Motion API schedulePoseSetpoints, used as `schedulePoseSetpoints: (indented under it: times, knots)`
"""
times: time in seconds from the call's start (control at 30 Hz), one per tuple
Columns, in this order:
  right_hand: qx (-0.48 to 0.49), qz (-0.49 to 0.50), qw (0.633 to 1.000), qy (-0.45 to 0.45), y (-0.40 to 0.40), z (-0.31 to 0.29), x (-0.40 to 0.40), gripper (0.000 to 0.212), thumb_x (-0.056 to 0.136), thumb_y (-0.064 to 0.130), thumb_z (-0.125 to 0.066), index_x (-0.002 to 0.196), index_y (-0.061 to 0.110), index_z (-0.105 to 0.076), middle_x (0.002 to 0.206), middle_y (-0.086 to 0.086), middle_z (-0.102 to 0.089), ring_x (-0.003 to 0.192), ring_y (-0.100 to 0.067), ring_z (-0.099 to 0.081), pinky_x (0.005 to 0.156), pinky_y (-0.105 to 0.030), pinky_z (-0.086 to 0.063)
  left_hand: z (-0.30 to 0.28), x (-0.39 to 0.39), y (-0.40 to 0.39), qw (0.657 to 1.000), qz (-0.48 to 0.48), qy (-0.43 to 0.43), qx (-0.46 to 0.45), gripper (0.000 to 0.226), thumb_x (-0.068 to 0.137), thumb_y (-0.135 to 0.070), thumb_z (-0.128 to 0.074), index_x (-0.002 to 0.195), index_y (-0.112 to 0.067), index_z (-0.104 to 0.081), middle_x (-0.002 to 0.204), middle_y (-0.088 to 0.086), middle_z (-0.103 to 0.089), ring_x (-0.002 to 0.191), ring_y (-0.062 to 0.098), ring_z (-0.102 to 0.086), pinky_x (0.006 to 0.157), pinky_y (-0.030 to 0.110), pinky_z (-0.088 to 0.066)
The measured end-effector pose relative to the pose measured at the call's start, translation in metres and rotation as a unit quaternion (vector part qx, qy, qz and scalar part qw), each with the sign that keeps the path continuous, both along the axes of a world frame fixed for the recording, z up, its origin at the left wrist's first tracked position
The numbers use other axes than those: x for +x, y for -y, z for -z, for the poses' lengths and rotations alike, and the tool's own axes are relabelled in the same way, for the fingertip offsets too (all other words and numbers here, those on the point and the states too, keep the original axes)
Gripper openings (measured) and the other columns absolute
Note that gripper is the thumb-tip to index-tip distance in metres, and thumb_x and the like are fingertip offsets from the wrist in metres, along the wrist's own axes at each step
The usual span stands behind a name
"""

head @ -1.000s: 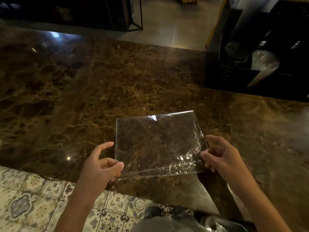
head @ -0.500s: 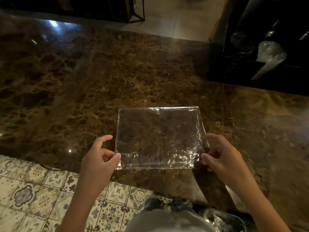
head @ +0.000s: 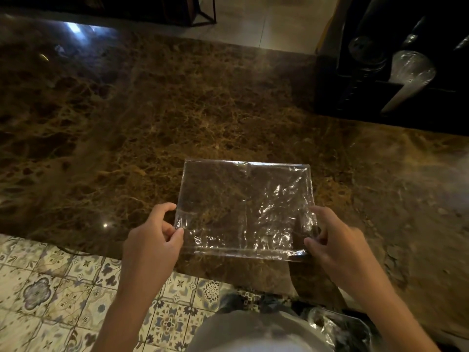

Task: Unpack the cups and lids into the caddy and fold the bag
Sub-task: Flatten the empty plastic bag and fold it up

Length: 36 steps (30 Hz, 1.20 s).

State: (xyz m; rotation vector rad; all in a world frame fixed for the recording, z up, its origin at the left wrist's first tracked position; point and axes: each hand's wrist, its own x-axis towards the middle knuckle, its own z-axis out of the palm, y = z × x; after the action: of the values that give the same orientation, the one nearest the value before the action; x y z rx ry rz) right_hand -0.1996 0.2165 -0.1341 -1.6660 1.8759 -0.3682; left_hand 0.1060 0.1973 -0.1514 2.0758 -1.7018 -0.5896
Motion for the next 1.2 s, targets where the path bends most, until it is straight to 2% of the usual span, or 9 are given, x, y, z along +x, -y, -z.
schedulePoseSetpoints:
  times: [0.1,0.17,0.37,0.67,0.73,0.8,0.97,1.1,1.2]
  knots:
    - [0.014,0.024,0.998,0.063,-0.003,0.001,0.002,0.061,0.088,0.006,-0.071,0.142,0.022,-0.046,0.062,0.005,-0.064,0.053,-0.001,-0.067,0.044,-0.015,-0.050,0.001,0.000,0.000,1.000,-0.003,0.002,0.004,0.052,0.085,-0.019,-0.075,0.133,-0.024,-0.055,0.062,-0.019,-0.059,0.054,-0.003,-0.059,0.051,0.025,-0.053]
    - [0.031,0.044,0.993,0.101,-0.004,0.003,0.003,0.058,0.091,0.005,-0.068,0.139,0.024,-0.045,0.066,0.000,-0.066,0.052,-0.005,-0.069,0.045,-0.024,-0.056,0.002,0.001,0.001,1.000,-0.003,0.000,0.006,0.052,0.085,-0.020,-0.075,0.133,-0.024,-0.054,0.063,-0.020,-0.060,0.055,-0.003,-0.059,0.053,0.028,-0.056]
    - [0.015,0.034,0.998,0.045,-0.011,0.003,0.007,0.060,0.089,0.007,-0.071,0.140,0.025,-0.045,0.062,0.000,-0.065,0.054,-0.010,-0.068,0.055,-0.040,-0.060,0.003,0.001,0.000,1.000,0.013,-0.008,0.011,0.051,0.088,-0.015,-0.071,0.135,-0.023,-0.053,0.065,-0.017,-0.060,0.056,-0.001,-0.060,0.049,0.020,-0.049]
    - [0.020,0.030,0.999,0.032,-0.015,-0.004,0.009,0.059,0.089,-0.001,-0.065,0.139,0.024,-0.045,0.065,-0.001,-0.065,0.060,-0.019,-0.069,0.054,-0.040,-0.057,-0.001,0.000,0.002,1.000,0.019,-0.004,0.019,0.051,0.091,-0.013,-0.067,0.138,-0.024,-0.049,0.065,-0.016,-0.060,0.054,0.001,-0.061,0.049,0.026,-0.053]
    - [0.025,0.019,0.999,0.018,-0.015,-0.004,0.010,0.060,0.089,-0.001,-0.066,0.141,0.021,-0.044,0.066,0.001,-0.064,0.059,-0.016,-0.067,0.051,-0.030,-0.055,-0.002,0.000,0.001,1.000,0.022,0.001,0.017,0.051,0.091,-0.013,-0.067,0.137,-0.024,-0.049,0.064,-0.015,-0.060,0.051,0.002,-0.060,0.047,0.024,-0.052]
    - [0.033,0.003,0.999,-0.013,-0.015,-0.002,0.013,0.059,0.090,0.002,-0.066,0.142,0.019,-0.042,0.072,0.006,-0.064,0.062,-0.008,-0.063,0.048,-0.019,-0.048,-0.002,-0.001,0.001,0.999,0.030,0.008,0.013,0.051,0.089,-0.010,-0.068,0.136,-0.023,-0.050,0.063,-0.014,-0.060,0.049,0.002,-0.059,0.045,0.020,-0.048]
    - [0.039,0.005,0.997,-0.070,-0.015,0.002,0.015,0.058,0.095,0.016,-0.062,0.145,0.025,-0.033,0.094,0.003,-0.068,0.074,-0.012,-0.061,0.054,-0.019,-0.041,0.002,-0.003,-0.001,0.998,0.056,0.013,0.008,0.050,0.086,-0.002,-0.071,0.131,-0.014,-0.055,0.066,-0.008,-0.058,0.054,0.005,-0.057,0.049,0.018,-0.044]
    - [0.046,0.025,0.995,-0.088,-0.018,0.000,0.009,0.054,0.094,0.025,-0.065,0.140,0.024,-0.038,0.089,0.006,-0.057,0.071,-0.010,-0.052,0.053,-0.020,-0.034,0.004,-0.004,-0.003,0.998,0.024,0.045,-0.026,0.047,0.082,-0.002,-0.075,0.127,-0.010,-0.060,0.086,0.000,-0.057,0.068,0.011,-0.054,0.058,0.019,-0.042]
    - [-0.064,0.058,0.991,-0.097,-0.025,-0.001,0.015,0.046,0.088,0.009,-0.071,0.131,0.014,-0.056,0.097,0.004,-0.054,0.075,-0.012,-0.050,0.057,-0.016,-0.034,0.004,-0.022,-0.012,0.987,0.076,0.071,-0.124,0.041,0.076,0.002,-0.075,0.116,-0.008,-0.067,0.104,0.010,-0.062,0.094,0.018,-0.056,0.072,0.015,-0.046]
